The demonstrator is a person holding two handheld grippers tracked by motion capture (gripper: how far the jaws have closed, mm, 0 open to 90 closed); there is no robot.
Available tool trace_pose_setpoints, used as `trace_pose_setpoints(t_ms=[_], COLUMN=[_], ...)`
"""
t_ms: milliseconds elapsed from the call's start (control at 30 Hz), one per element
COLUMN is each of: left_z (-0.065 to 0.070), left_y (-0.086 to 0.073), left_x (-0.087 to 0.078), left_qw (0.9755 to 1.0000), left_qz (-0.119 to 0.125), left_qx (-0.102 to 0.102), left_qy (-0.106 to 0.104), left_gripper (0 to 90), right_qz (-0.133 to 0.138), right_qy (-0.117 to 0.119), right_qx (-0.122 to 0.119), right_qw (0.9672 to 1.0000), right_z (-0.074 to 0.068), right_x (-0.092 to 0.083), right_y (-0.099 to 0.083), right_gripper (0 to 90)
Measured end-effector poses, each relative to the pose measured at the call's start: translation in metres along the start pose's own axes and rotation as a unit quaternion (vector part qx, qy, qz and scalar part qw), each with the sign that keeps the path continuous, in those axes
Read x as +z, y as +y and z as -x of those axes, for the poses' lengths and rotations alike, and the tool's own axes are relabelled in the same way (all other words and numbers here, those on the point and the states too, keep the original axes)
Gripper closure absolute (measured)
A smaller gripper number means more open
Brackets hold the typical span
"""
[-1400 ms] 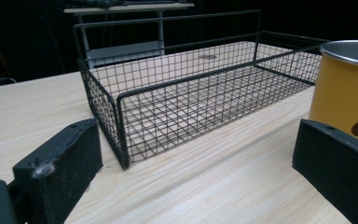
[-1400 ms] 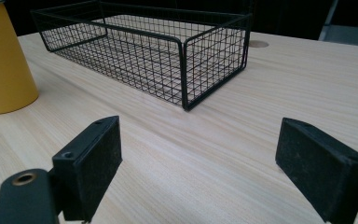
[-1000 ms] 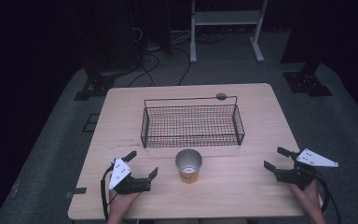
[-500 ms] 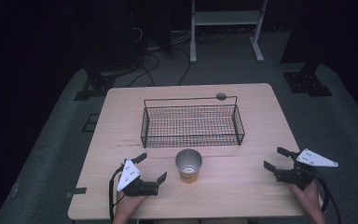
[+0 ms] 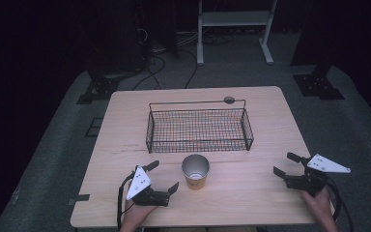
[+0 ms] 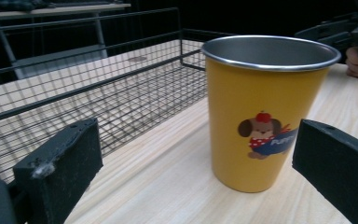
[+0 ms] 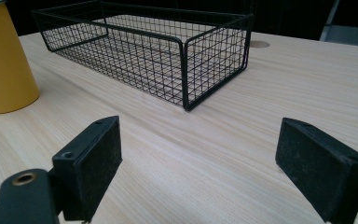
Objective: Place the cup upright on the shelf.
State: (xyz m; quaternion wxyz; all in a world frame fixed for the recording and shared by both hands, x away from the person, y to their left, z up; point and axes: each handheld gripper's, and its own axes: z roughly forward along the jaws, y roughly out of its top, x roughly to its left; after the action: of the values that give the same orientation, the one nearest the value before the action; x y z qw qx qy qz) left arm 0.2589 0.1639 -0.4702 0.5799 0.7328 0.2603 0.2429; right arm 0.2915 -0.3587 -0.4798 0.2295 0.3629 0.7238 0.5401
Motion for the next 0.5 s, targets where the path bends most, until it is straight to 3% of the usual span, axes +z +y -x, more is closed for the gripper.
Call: trace_pose_setpoints(t_ms=[500], left_z=[0.0094], left_y=[0.0003], left_x=[0.0081], left_qw=[0.9995], left_qz=[-0.001], left_qx=[0.002], left_qy=[-0.032], left_gripper=[0.8], right_qz=[0.0], right_qy=[0.0], right_qx=[0.0], right_qw=[1.0], right_z=[0.0], right_x=[0.0], right_y=[0.0], right_gripper=[13.3])
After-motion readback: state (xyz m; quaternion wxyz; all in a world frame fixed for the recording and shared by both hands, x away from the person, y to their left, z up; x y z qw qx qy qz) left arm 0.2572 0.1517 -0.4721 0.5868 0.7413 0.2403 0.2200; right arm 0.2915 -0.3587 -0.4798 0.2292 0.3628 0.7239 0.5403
